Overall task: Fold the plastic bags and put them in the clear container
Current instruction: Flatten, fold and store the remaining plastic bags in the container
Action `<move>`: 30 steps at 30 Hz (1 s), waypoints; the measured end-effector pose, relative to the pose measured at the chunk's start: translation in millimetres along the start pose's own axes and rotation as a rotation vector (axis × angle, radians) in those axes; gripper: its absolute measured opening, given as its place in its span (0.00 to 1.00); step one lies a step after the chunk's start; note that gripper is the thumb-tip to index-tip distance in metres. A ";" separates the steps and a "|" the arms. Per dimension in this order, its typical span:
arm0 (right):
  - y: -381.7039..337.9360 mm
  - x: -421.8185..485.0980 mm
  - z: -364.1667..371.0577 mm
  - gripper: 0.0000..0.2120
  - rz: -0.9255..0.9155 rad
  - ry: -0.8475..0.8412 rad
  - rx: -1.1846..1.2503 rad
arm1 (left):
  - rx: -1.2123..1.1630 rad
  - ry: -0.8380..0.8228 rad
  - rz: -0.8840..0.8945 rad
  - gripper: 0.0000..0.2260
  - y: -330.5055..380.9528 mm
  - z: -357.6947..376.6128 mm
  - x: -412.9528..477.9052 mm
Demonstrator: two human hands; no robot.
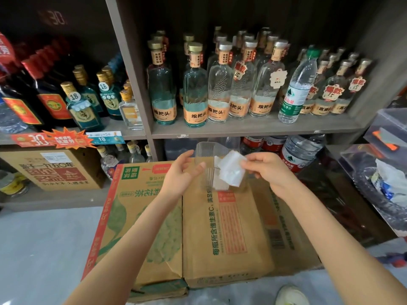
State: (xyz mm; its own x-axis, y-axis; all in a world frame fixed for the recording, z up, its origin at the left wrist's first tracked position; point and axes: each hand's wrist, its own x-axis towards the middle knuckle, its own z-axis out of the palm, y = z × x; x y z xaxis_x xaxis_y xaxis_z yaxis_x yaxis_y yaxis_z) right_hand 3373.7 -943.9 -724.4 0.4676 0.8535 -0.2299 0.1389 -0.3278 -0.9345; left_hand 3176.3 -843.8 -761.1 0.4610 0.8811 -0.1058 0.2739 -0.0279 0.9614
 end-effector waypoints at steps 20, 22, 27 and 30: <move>45.4 22.8 41.2 0.11 -0.432 0.329 -0.613 | -0.213 -0.097 0.146 0.33 -24.3 8.1 -26.0; 51.7 17.6 36.5 0.14 -0.572 0.357 -0.590 | -0.211 -0.092 0.149 0.33 -25.5 7.5 -26.5; 55.7 12.3 24.2 0.19 -0.721 0.239 -0.675 | -0.197 -0.100 0.156 0.33 -26.1 7.3 -25.1; 57.0 18.3 24.9 0.22 -0.638 0.104 -0.811 | -0.196 -0.105 0.161 0.33 -26.3 6.7 -25.3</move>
State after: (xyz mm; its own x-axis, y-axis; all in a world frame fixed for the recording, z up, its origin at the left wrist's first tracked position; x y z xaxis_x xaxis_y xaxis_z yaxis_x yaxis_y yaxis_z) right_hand 3368.5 -936.8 -788.7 0.1683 0.9376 0.3042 0.9151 -0.0338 -0.4019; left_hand 3163.2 -868.5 -785.5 0.5729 0.8188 0.0361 0.0260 -0.0621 0.9977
